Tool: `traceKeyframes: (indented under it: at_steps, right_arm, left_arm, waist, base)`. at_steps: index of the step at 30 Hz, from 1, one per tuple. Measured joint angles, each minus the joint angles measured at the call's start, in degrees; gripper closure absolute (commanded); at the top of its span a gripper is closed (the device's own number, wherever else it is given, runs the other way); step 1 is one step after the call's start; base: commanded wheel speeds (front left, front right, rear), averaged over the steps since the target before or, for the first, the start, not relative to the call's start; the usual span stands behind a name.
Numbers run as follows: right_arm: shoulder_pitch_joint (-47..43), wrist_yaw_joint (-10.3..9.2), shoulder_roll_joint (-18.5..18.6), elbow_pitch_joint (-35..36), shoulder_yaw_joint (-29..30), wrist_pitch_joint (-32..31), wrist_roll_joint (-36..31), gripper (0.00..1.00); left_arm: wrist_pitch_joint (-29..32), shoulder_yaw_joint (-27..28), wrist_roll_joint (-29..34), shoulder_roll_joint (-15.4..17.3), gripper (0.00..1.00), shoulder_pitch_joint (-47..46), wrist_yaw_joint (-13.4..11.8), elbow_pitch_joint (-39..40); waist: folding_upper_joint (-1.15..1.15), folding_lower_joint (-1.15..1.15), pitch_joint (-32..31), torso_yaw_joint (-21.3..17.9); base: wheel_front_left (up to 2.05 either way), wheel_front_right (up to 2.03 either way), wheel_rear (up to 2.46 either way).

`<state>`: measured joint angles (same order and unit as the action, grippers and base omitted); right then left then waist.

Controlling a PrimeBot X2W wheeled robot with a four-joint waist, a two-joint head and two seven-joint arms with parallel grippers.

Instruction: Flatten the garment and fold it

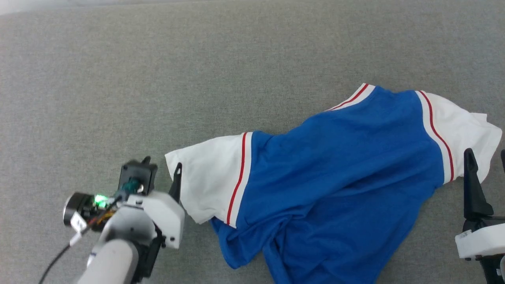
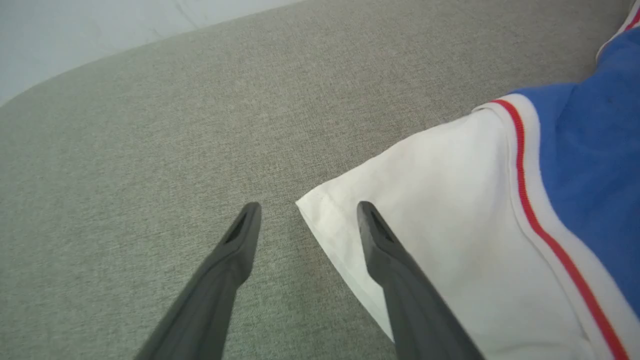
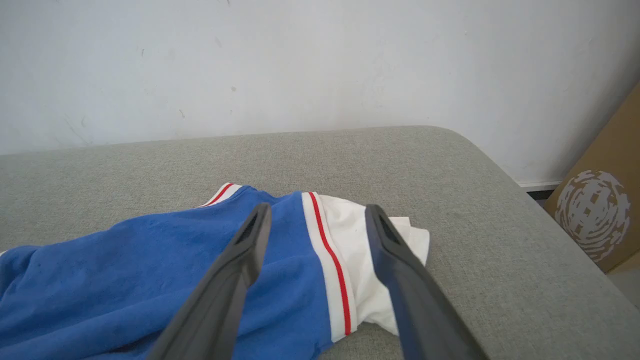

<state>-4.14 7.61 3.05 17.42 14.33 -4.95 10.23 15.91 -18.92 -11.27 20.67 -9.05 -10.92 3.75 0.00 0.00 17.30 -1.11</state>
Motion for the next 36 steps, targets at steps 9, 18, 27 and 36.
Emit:
traceKeyframes:
  at_steps: [9,18,27,36]
  right_arm:
    - [0.0,0.00,0.0,0.3,-0.2,-1.3,0.4,0.00]
    - [0.1,0.00,0.0,1.1,0.0,-2.6,0.3,0.00]
    - [0.5,0.00,0.0,1.6,0.2,-2.9,0.2,0.00]
    - [0.7,0.00,0.0,1.3,-0.9,-2.5,0.4,0.00]
  left_arm:
    - [11.2,-1.5,-4.3,1.1,0.00,-7.3,5.6,-6.1]
    - [14.1,-2.8,-5.9,0.2,1.00,-11.5,6.8,-9.0]
    - [10.4,-2.6,-7.7,-1.7,1.00,-11.9,7.5,-9.1]
    - [-2.6,5.7,-9.8,-6.0,1.00,-3.1,-2.1,4.1]
  waist:
    - [0.00,0.01,2.3,-0.6]
    - [0.00,-0.01,3.7,-0.4]
    - [0.00,0.01,3.7,0.3]
    - [0.00,0.01,2.6,1.6]
  base:
    - [0.00,0.00,0.00]
    - [0.00,0.00,0.00]
    - [0.00,0.00,0.00]
    - [0.00,0.00,0.00]
